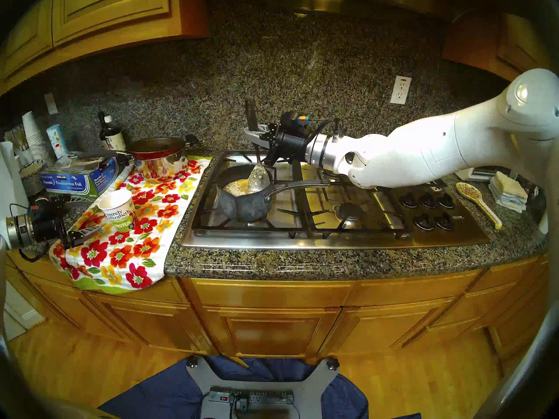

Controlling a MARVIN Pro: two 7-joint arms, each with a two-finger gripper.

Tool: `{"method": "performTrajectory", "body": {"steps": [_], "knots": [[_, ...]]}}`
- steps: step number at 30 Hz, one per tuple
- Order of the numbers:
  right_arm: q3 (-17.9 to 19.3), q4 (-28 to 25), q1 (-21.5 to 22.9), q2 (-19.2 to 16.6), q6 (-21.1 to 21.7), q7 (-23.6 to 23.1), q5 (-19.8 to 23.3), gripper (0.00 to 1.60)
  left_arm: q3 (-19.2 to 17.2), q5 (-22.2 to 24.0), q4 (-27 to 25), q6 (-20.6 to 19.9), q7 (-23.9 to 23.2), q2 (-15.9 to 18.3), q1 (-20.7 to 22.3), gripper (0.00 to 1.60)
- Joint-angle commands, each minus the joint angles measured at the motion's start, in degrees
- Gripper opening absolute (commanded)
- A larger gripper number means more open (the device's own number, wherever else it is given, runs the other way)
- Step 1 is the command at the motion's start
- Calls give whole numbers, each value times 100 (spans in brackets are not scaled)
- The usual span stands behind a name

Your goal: Pour oats into pot and stir with a spoon

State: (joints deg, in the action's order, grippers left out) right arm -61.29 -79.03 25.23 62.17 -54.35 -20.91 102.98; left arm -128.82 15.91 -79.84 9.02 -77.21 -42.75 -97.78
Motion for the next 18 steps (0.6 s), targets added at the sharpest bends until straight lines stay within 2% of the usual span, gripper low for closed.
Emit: {"method": "performTrajectory", "body": {"steps": [1,8,18], "knots": [[348,453,-150,342,-65,20,122,0,-125,74,-83,-5,4,78,93,160],[582,494,-221,454,-65,-115,237,0,-124,73,-82,-4,5,79,94,160],[855,95,-36,179,60,-486,575,0,-123,71,-81,-3,6,79,94,160]]}}
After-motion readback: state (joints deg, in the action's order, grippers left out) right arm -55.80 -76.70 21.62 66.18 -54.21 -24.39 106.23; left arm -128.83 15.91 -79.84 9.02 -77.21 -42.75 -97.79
